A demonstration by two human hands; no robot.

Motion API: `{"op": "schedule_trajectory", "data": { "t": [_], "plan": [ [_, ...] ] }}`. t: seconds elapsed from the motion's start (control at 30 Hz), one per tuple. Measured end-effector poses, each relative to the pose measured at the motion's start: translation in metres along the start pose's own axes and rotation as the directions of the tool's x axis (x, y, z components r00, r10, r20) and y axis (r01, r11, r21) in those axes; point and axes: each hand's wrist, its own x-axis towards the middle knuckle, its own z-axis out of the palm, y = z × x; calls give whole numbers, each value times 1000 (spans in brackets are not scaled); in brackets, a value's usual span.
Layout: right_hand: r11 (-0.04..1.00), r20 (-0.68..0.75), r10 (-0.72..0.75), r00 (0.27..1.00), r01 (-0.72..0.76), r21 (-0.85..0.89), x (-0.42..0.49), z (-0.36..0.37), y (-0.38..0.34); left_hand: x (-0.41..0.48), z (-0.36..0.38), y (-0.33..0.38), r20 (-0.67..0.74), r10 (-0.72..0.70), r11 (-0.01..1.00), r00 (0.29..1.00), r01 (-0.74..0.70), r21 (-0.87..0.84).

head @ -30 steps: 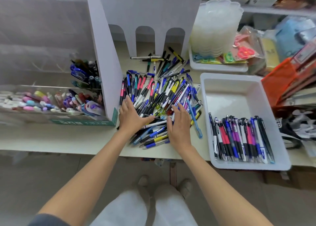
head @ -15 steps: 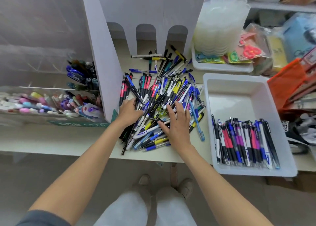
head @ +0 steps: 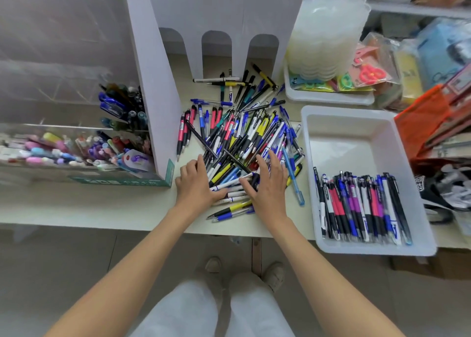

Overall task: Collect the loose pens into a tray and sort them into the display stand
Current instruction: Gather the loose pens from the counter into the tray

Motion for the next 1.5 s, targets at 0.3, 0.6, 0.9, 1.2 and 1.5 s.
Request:
{"op": "schedule_trajectory", "data": {
  "t": [0.3, 0.6, 0.9, 1.2, 1.5],
  "plan": [
    [1000, 9, 4, 1000, -4, -15, 6, -4, -7, 29, -14, 4, -32, -8, 989, 999, 3, -150],
    [1000, 57, 12, 998, -12, 0, 1, -12, -6, 31, -23, 3, -39, 3, 960, 999, -14, -280],
    [999, 68, 19, 998, -16, -38, 0, -6, 0, 42, -35, 15, 131, -69, 731, 989, 140, -668],
    [997, 51, 37, 998, -40, 61, -1, -7, 5, 42, -43, 50, 196, 13, 541, 981, 157, -826],
    [956, -32, 90, 995, -77, 285, 14, -67, 15, 41, -57, 116, 237, 90, 381, 967, 186, -906]
  ]
}}
